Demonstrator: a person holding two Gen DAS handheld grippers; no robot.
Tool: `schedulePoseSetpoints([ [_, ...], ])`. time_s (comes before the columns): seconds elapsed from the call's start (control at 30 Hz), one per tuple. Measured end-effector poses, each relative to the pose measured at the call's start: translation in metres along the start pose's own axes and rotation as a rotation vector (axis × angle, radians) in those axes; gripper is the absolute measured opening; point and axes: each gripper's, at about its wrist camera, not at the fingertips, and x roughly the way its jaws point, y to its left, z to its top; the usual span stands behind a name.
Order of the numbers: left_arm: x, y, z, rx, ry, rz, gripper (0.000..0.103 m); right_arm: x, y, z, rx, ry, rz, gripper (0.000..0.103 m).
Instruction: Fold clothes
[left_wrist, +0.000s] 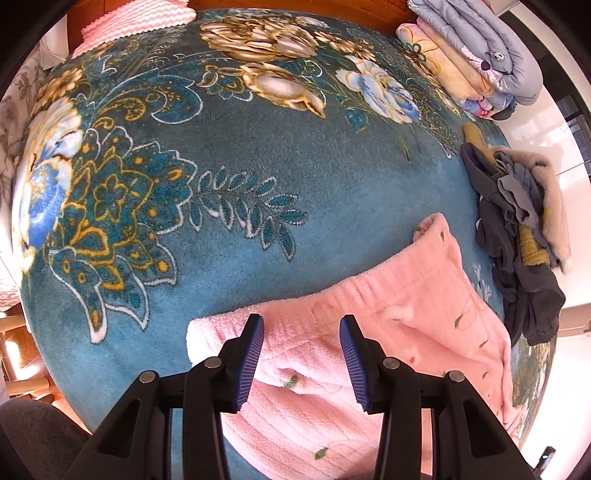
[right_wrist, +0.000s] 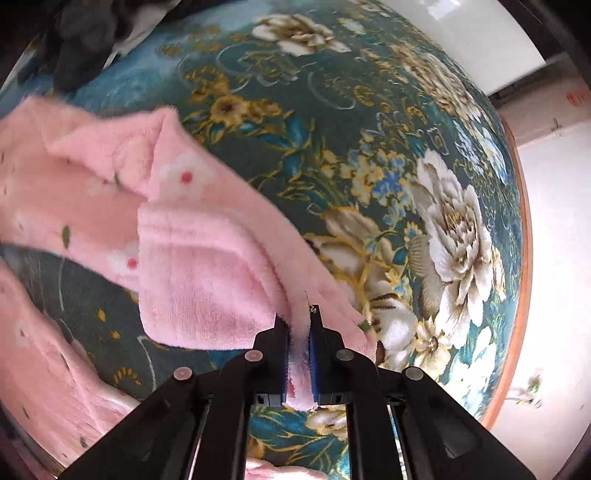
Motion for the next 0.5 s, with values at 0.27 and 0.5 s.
schedulePoseSetpoints([
  [0.27, -0.002, -0.005, 0.001, -0.001, -0.003, -0.033, 0.047, -0.06, -0.152, -0.024, 0.857, -0.314, 0.021, 0.008],
  [0.5, 0.004, -0.011, 0.002, 0.015, 0.019, -0.024, 0.047, -0.025, -0.147, -0.06, 0.915, -0.172, -0.069, 0.052],
])
